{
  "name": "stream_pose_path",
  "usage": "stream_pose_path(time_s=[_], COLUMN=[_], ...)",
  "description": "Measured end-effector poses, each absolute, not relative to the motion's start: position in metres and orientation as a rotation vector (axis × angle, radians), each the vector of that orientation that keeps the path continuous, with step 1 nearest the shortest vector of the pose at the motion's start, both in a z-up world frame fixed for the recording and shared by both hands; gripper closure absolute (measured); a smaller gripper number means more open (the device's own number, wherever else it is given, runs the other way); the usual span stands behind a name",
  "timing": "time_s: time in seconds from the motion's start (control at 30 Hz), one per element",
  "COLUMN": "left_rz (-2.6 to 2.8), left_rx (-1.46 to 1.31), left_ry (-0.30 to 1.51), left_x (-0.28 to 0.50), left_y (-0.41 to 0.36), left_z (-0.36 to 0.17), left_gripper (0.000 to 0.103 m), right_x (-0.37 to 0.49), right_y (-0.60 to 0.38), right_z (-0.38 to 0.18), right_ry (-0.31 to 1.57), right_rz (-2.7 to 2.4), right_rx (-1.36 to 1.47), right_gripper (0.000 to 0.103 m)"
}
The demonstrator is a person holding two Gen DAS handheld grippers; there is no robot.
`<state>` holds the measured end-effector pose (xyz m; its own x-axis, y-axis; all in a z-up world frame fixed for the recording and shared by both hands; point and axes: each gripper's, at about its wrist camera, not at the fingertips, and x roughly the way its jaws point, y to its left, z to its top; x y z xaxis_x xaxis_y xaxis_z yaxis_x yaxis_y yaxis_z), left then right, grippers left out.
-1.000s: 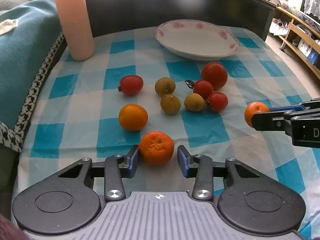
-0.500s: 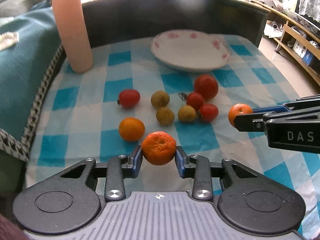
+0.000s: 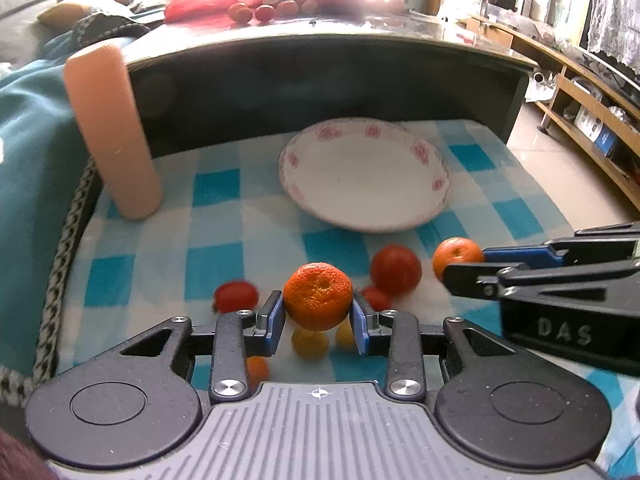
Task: Organize fruits
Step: 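Carry both oranges to the white plate and open the left gripper, then open the right gripper to drop its orange onto the plate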
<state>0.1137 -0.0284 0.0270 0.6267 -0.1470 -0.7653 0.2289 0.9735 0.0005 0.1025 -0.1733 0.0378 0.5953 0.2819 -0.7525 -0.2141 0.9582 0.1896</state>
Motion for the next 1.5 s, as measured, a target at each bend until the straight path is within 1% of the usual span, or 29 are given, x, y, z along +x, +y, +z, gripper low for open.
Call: stream_pose_path(time_s=[0.3, 0.67, 1.0, 1.5], left_rz=[-0.237, -0.228, -0.2, -0.172], left_rx=[0.098, 0.118, 0.18, 0.217], left_ry=[0.861, 0.885, 0.877, 0.874], left_x=[0.158, 0.193, 0.208, 0.212], left_y=[-0.045, -0.052, -0.058, -0.06], left_z=[0.027, 0.011, 0.001, -0.005], left_gripper=[0.06, 0.062, 0.061, 0.06], right_x=[0.147, 0.194, 0.217, 0.225], right_y=[-0.183, -0.191, -0.194, -0.189], right_z=[0.04, 0.021, 0.004, -0.009], right_ry=[0.866, 0.876, 0.879, 0.875], right_rz=[0.25, 0.233, 0.244, 0.246], right_rx=[0.089, 0.078, 0.084, 0.076], right_gripper=[0.061, 0.061, 0.061, 0.06])
